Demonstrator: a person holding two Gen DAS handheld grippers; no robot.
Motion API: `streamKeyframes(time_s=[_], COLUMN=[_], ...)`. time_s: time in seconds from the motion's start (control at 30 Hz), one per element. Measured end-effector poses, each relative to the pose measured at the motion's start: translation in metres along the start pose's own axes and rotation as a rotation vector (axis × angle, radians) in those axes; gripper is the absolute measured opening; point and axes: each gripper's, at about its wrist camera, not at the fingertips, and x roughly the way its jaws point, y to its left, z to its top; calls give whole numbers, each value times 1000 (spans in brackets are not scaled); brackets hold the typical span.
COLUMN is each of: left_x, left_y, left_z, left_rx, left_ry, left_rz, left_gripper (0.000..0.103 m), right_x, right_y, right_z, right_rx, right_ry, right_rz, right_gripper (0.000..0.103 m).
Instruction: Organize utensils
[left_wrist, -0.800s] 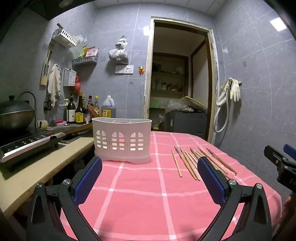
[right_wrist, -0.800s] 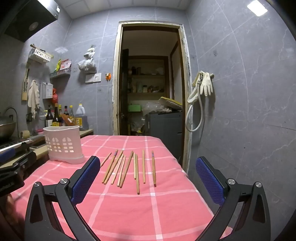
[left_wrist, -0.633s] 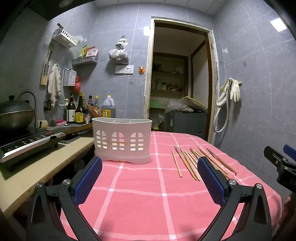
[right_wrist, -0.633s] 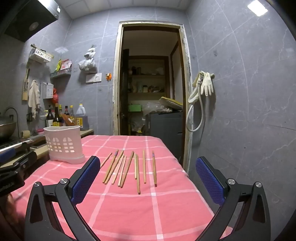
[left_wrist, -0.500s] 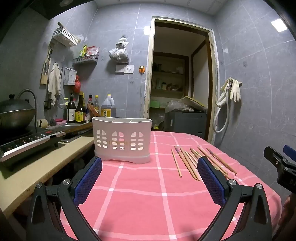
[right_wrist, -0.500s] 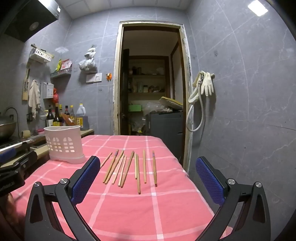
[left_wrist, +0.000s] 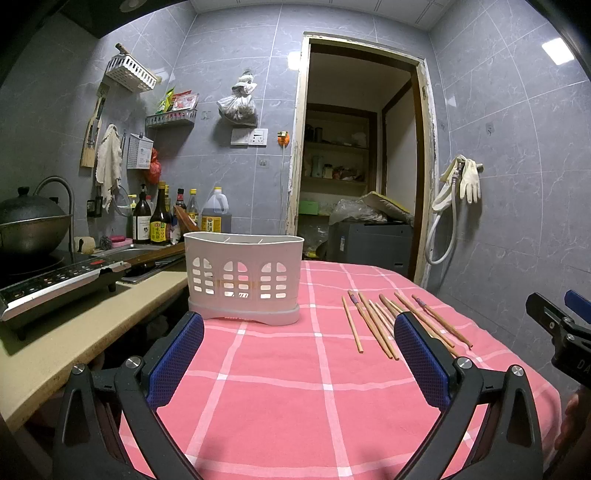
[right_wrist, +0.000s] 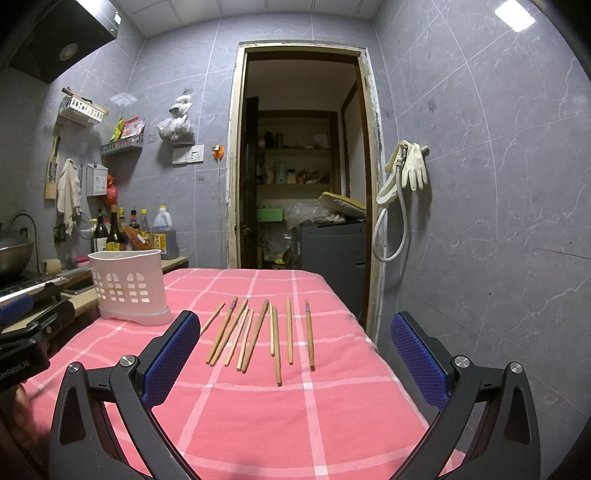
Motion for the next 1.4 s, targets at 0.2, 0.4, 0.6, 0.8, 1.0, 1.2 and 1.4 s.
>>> streamKeyframes(time_s=[0.2,0.4,0.6,0.8,1.0,1.2,1.4], left_x=[-1,-2,-2,-2,0,0,0], left_y=[0,0,0,0,3,3,3], left_z=[1,1,1,1,2,2,2], left_rx=[-1,-1,-2,-2,-3,-3,-3], left_ry=[0,0,0,1,2,2,2], left_rz=[0,-1,0,-1,-2,-2,-1], left_gripper=[101,101,101,101,101,101,101], right_x=[0,0,0,0,0,0,0], right_y=[0,0,0,0,0,0,0], right_z=[0,0,0,0,0,0,0], right_rx=[0,0,0,0,0,1,0], right_ry=[0,-1,-1,1,1,1,2], right_rz=[1,0,0,1,1,1,1], right_gripper=[103,103,103,103,103,103,103])
